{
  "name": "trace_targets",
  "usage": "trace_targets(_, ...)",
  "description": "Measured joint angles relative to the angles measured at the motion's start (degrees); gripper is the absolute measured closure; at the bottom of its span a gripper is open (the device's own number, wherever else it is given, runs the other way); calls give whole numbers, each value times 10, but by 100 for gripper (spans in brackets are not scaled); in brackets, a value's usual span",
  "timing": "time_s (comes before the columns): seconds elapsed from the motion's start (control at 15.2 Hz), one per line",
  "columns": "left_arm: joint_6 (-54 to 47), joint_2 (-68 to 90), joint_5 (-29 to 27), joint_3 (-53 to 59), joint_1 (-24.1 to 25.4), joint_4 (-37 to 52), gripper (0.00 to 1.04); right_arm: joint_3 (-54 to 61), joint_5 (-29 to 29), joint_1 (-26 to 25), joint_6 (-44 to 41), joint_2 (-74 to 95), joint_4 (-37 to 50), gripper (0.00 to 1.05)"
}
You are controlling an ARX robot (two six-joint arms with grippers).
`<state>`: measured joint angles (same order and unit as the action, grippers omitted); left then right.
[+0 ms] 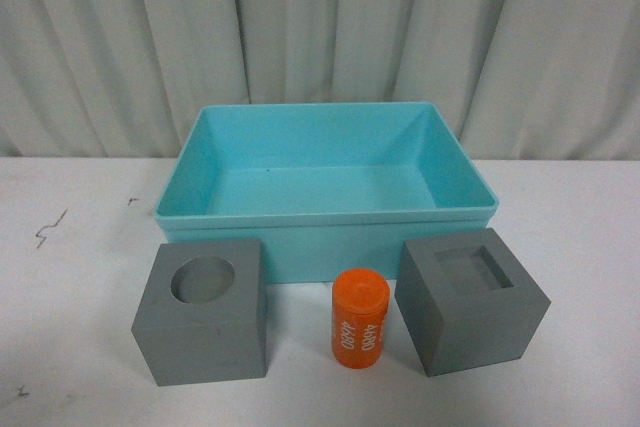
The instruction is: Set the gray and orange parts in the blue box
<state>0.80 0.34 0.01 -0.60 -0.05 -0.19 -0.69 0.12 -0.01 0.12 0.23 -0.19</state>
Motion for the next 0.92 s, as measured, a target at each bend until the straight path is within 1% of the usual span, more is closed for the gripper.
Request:
trace_targets(0.53,0,0,0,0,0,0,7,0,0,0,0,0,0,6)
trace_targets(0.59,0,0,0,0,0,0,7,-1,-7,-1,8,4,-7,6)
trace_targets(0.66,0,0,0,0,0,0,7,-6,-29,-8,33,54,26,6)
trace_targets(0.85,0,0,0,0,0,0,7,-110,-44,-9,83,331,233,6)
trace_targets(0.92,0,0,0,0,0,0,7,-156,-57,-9,94,417,260,6)
